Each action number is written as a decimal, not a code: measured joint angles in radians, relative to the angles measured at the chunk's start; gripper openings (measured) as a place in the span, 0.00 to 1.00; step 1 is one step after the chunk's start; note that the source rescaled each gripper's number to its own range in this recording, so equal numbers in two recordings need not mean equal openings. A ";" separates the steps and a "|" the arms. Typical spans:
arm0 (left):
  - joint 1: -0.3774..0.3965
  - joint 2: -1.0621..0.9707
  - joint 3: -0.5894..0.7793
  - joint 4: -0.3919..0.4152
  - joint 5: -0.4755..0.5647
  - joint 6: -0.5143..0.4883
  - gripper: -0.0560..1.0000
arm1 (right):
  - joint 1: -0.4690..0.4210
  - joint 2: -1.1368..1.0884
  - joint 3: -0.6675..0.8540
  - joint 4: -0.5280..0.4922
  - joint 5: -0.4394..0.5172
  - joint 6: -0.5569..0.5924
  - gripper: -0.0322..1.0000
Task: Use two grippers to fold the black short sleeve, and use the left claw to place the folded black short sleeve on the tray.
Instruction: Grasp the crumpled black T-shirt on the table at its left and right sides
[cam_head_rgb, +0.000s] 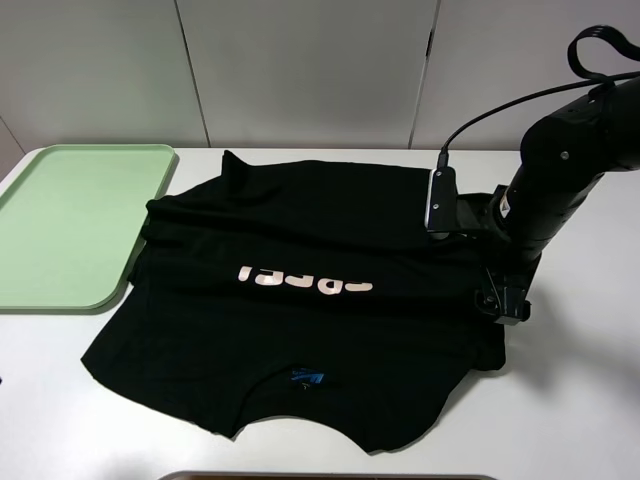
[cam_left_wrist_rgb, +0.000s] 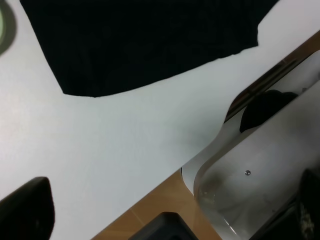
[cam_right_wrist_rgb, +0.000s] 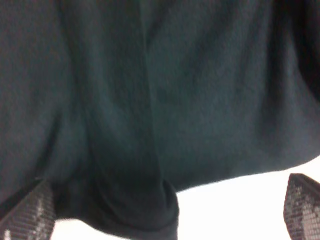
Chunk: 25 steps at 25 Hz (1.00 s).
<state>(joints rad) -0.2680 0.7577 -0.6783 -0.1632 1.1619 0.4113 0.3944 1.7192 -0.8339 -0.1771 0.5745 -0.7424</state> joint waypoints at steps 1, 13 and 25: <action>0.000 0.000 0.000 0.000 0.000 -0.003 0.96 | 0.000 0.000 0.000 0.007 0.000 -0.001 1.00; 0.000 0.000 0.000 0.000 0.000 -0.021 0.96 | 0.000 0.000 0.040 0.023 0.022 -0.001 1.00; 0.000 0.000 0.000 -0.003 0.000 -0.024 0.96 | 0.000 0.000 0.066 0.022 -0.007 0.014 1.00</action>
<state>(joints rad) -0.2680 0.7577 -0.6783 -0.1661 1.1619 0.3876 0.3944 1.7192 -0.7675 -0.1549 0.5676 -0.7288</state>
